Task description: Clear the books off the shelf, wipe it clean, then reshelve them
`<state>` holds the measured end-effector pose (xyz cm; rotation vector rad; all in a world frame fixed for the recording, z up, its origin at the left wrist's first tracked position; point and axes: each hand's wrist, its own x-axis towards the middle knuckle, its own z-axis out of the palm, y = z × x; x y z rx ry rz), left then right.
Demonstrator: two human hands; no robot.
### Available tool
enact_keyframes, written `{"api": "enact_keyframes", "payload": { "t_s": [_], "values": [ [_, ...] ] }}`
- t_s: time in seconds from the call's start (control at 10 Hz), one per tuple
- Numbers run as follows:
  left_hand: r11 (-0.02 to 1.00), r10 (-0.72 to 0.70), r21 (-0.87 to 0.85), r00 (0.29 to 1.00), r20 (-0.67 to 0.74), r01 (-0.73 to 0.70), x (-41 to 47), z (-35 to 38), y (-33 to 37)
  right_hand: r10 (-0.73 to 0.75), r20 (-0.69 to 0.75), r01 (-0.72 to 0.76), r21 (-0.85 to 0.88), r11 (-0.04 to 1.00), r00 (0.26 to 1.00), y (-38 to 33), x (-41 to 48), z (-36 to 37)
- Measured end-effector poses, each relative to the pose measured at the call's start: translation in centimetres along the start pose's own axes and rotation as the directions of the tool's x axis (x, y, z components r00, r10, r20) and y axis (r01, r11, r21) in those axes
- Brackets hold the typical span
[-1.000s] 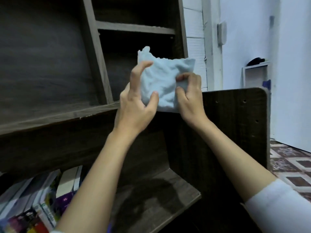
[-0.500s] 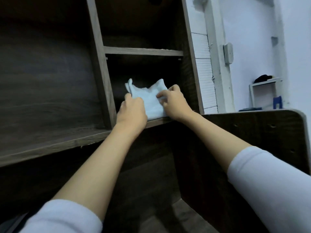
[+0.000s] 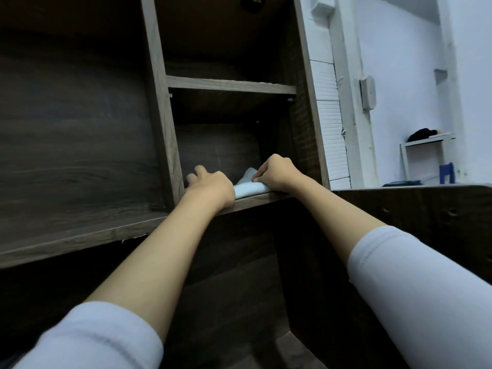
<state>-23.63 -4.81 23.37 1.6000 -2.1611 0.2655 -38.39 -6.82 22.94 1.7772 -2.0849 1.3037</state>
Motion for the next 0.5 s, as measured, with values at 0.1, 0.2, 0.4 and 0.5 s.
{"api": "enact_keyframes", "payload": {
  "t_s": [0.1, 0.2, 0.4, 0.5],
  "values": [
    [0.998, 0.05, 0.038, 0.998, -0.026, -0.049, 0.46, 0.41, -0.17, 0.063, 0.017, -0.063, -0.018, 0.998, 0.998, 0.24, 0.19, -0.22],
    [0.998, 0.05, 0.045, 0.999, -0.01, -0.05, 0.58, 0.23, -0.16, 0.095, 0.045, -0.094, -0.022, 0.995, 0.994, 0.13, 0.07, -0.53],
    [0.999, 0.034, -0.029, 0.999, -0.021, -0.035, 0.17, 0.11, -0.08, 0.134, 0.029, -0.134, -0.005, 0.991, 0.991, 0.37, 0.3, -0.05],
    [0.993, 0.014, -0.116, 0.997, -0.07, -0.022, -0.19, 0.28, -0.06, 0.124, -0.054, -0.123, 0.021, 0.992, 0.991, 0.27, -0.3, 0.27]
  ]
}}
